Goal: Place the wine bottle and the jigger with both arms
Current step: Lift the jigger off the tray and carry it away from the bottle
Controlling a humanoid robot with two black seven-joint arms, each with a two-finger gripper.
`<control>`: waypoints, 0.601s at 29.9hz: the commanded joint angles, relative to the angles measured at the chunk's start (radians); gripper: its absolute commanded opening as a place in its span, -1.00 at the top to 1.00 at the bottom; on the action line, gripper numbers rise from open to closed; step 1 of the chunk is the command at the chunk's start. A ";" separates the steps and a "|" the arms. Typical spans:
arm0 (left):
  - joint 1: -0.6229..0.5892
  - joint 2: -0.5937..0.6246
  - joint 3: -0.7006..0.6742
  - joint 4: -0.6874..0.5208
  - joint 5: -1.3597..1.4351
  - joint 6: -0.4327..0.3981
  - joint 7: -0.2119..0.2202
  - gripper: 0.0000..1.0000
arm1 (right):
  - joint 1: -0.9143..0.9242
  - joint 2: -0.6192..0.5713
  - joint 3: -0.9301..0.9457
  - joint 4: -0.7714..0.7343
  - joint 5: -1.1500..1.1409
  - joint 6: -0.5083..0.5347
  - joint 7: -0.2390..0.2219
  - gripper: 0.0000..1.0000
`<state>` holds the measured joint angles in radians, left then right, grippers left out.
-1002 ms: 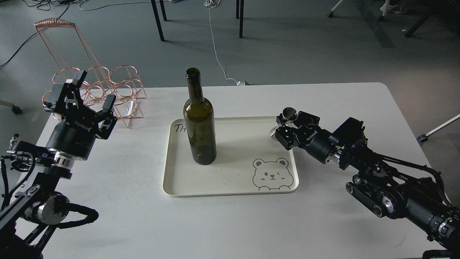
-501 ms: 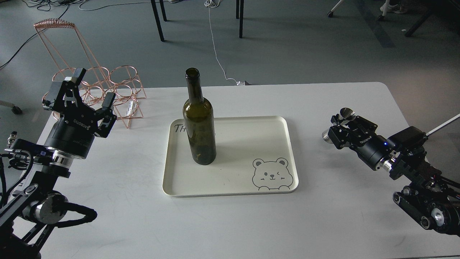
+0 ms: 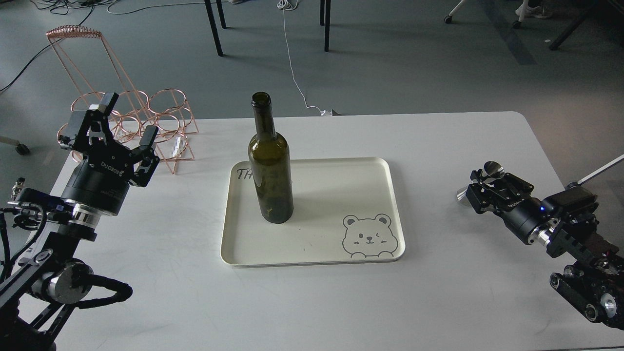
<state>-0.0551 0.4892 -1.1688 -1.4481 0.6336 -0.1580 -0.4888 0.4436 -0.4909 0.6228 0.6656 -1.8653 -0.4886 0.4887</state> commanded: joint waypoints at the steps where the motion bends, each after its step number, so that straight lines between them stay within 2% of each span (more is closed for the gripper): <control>1: 0.000 0.000 0.000 0.000 0.000 0.000 0.000 -0.96 | 0.004 0.000 -0.002 -0.017 0.000 0.000 0.000 0.59; 3: 0.000 0.000 -0.002 0.000 0.000 0.000 0.000 -0.96 | 0.004 0.000 -0.002 -0.018 0.000 0.000 0.000 0.56; 9: 0.000 0.000 -0.002 -0.002 0.000 0.000 0.000 -0.96 | 0.004 -0.002 -0.003 -0.017 0.000 0.000 0.000 0.19; 12: 0.000 0.000 -0.002 -0.003 0.000 -0.002 0.000 -0.96 | 0.007 -0.002 -0.003 -0.014 0.000 0.000 0.000 -0.14; 15: 0.000 -0.001 0.000 -0.003 0.000 -0.002 0.000 -0.96 | 0.003 -0.006 -0.003 -0.004 0.002 0.000 0.000 -0.55; 18: 0.000 -0.001 0.001 -0.003 0.000 -0.002 0.000 -0.96 | -0.002 -0.034 -0.003 0.008 0.002 0.000 0.000 -0.63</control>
<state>-0.0551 0.4889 -1.1697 -1.4512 0.6335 -0.1592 -0.4888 0.4458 -0.5005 0.6196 0.6626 -1.8640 -0.4887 0.4889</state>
